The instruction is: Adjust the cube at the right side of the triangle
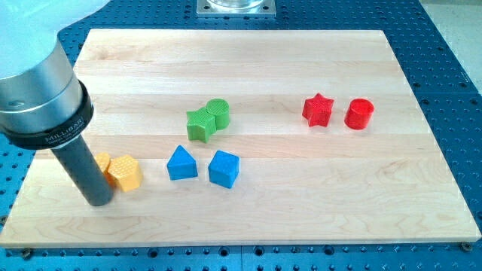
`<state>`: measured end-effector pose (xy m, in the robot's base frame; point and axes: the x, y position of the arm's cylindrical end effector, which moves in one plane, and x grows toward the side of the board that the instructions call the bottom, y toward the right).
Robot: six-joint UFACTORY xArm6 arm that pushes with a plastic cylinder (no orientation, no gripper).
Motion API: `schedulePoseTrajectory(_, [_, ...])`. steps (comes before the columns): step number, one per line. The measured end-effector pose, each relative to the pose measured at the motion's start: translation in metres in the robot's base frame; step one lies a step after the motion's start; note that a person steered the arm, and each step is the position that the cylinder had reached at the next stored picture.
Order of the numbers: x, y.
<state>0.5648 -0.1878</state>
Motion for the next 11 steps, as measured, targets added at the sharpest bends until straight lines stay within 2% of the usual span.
schedulePoseTrajectory(2, [-0.006,0.029])
schedulePoseTrajectory(4, [0.015,0.042])
schedulePoseTrajectory(5, [0.022,0.152])
schedulePoseTrajectory(6, [-0.016,0.223])
schedulePoseTrajectory(7, [-0.027,0.222])
schedulePoseTrajectory(8, [0.007,0.228])
schedulePoseTrajectory(9, [0.007,0.173])
schedulePoseTrajectory(10, [0.006,0.17])
schedulePoseTrajectory(11, [-0.014,0.191])
